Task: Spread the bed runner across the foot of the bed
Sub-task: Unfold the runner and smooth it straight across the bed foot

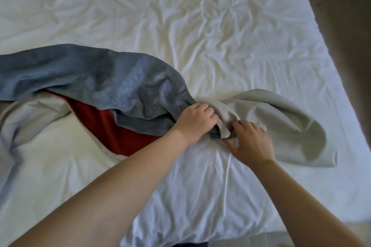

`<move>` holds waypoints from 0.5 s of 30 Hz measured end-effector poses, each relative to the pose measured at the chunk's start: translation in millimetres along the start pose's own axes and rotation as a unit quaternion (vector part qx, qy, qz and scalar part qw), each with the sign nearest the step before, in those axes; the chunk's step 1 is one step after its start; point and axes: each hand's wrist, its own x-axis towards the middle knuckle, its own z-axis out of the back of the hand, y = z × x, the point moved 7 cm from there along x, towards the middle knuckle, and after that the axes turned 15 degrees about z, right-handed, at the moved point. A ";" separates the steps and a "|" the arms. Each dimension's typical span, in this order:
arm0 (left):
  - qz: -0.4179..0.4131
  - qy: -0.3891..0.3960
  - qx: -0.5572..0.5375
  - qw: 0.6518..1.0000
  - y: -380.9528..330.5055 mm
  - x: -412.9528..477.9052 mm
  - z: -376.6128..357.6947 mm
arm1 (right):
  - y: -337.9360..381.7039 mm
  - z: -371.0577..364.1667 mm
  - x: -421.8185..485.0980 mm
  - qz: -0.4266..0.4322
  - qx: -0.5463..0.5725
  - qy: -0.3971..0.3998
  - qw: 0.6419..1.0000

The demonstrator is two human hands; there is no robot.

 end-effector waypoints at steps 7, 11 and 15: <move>0.066 0.026 -0.029 0.997 9.7 53.7 -12.2 | -14.1 -6.7 29.7 -0.034 0.060 -0.023 0.997; 0.124 0.062 -0.023 0.990 20.9 90.6 -15.3 | -45.9 12.9 60.9 -0.082 0.090 -0.017 0.992; 0.141 0.065 0.000 0.988 27.2 130.6 -2.2 | -89.6 47.4 101.3 -0.060 0.051 -0.017 0.997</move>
